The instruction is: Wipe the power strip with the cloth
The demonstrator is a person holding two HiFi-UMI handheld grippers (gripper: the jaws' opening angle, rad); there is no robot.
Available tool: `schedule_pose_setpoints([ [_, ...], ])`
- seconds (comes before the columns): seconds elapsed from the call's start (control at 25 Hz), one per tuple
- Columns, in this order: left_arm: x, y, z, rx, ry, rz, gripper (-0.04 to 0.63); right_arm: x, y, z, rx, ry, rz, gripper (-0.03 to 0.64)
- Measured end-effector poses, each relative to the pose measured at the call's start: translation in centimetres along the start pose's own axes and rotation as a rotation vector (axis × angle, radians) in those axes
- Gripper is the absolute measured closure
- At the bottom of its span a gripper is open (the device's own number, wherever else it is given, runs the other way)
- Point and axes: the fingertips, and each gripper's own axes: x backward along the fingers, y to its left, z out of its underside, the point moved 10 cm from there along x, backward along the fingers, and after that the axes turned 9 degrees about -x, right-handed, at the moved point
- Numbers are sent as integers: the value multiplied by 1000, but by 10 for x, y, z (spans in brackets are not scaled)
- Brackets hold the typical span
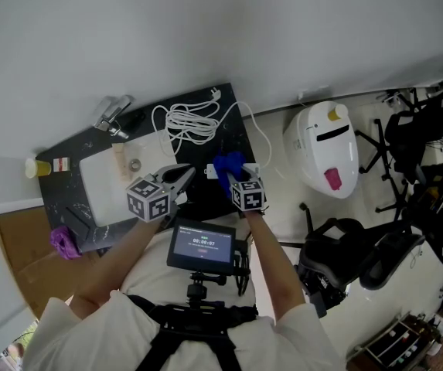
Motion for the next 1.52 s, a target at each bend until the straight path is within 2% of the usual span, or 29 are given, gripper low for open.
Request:
schedule_pose_setpoints([
  [1.52, -2, -3, 2, -1, 0, 1, 588, 22, -39, 3, -28, -27, 52, 514],
])
